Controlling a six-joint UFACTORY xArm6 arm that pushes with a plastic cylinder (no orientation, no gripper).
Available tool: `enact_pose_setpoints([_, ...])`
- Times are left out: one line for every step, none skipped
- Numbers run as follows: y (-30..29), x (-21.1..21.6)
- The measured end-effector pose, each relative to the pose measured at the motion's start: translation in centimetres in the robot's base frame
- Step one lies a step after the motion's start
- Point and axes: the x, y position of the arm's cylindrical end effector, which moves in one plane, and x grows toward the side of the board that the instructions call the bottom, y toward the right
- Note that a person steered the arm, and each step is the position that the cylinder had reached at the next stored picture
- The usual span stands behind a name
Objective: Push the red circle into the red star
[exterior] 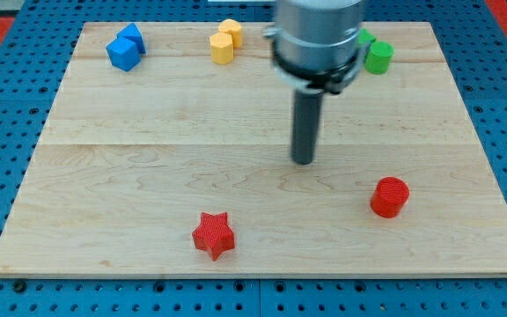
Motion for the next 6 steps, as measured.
enact_pose_setpoints([6.2, -0.1])
enact_pose_setpoints([10.1, 1.5])
enact_pose_setpoints([10.7, 4.8])
enact_pose_setpoints([5.6, 8.8])
enact_pose_setpoints([-0.5, 12.0])
enact_pose_setpoints([-5.6, 12.4])
